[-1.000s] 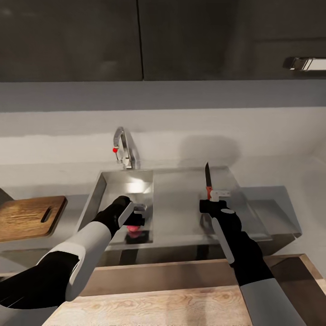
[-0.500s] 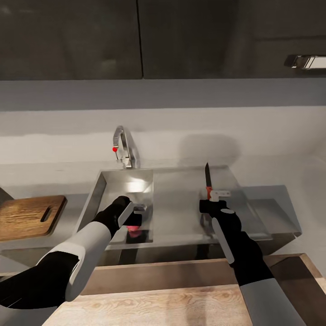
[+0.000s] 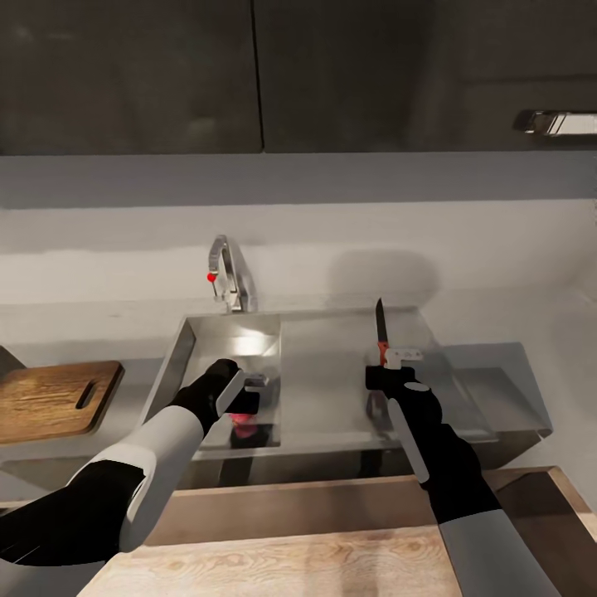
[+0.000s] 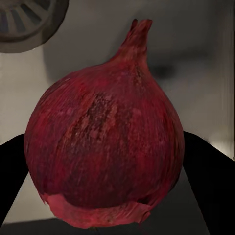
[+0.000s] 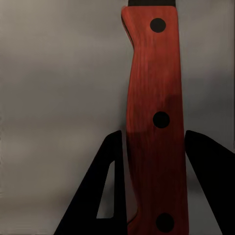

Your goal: In the kitchen, take the Vidalia onion out of the sink, dice it on the chopping board with the paring knife, put the diced onion into the bowl on the countertop, then place both the paring knife and the chopping board into the sink.

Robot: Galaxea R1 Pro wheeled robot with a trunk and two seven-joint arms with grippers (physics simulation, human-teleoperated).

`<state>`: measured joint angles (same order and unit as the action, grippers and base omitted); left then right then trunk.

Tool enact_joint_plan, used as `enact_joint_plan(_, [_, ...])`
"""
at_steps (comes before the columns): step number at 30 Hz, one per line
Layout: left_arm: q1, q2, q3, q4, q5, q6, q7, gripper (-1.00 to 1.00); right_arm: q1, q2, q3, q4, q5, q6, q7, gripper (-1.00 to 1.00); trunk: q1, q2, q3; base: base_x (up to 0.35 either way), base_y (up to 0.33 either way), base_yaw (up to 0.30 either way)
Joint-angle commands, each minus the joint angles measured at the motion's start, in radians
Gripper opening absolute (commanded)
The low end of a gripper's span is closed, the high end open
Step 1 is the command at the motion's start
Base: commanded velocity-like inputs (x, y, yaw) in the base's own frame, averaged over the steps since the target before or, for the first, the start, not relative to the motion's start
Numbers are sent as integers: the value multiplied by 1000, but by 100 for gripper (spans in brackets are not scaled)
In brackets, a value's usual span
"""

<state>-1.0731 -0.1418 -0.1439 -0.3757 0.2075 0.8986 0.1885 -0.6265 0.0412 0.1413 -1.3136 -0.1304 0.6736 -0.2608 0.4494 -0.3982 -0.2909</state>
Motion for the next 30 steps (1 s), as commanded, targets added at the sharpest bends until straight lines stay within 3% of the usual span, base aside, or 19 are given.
enact_joint_plan(1, [-1, 1, -7, -1, 11, 4, 7, -100, -1, -1, 2, -1, -11, 3, -9, -100, 1, -2, 0, 0, 0, 0])
enact_joint_plan(10, [-1, 1, -7, -14, 10, 5, 8, -100, -1, 0, 3, -1, -11, 3, -9, -100, 1, -2, 14, 0, 0, 0])
enact_joint_plan(18, [12, 2, -7, -155, 10, 18, 12, -100, -1, -1, 2, -1, -11, 3, -9, -100, 1, -2, 26, 0, 0, 0])
enact_joint_plan(20, [41, 3, -8, -237, 10, 30, 12, -100, -1, -1, 2, -1, -11, 3, -9, -100, 1, -2, 30, 0, 0, 0])
enact_joint_plan(24, [187, 19, -8, -546, 10, 102, 12, -100, -1, -1, 1, -1, -11, 3, -9, -100, 1, -2, 36, 0, 0, 0])
enact_joint_plan(25, [203, 22, -8, -575, 10, 105, 12, -100, -1, -1, 1, -1, -11, 3, -9, -100, 1, -2, 37, 0, 0, 0])
enact_joint_plan(27, [291, 51, -8, -738, 9, 114, 12, -100, -1, -1, 1, -1, -11, 3, -9, -100, 1, -2, 41, 0, 0, 0])
enact_joint_plan(30, [368, 84, -9, -895, 9, 119, 12, -100, -1, -1, 3, -1, -11, 3, -9, -100, 1, -2, 45, 0, 0, 0])
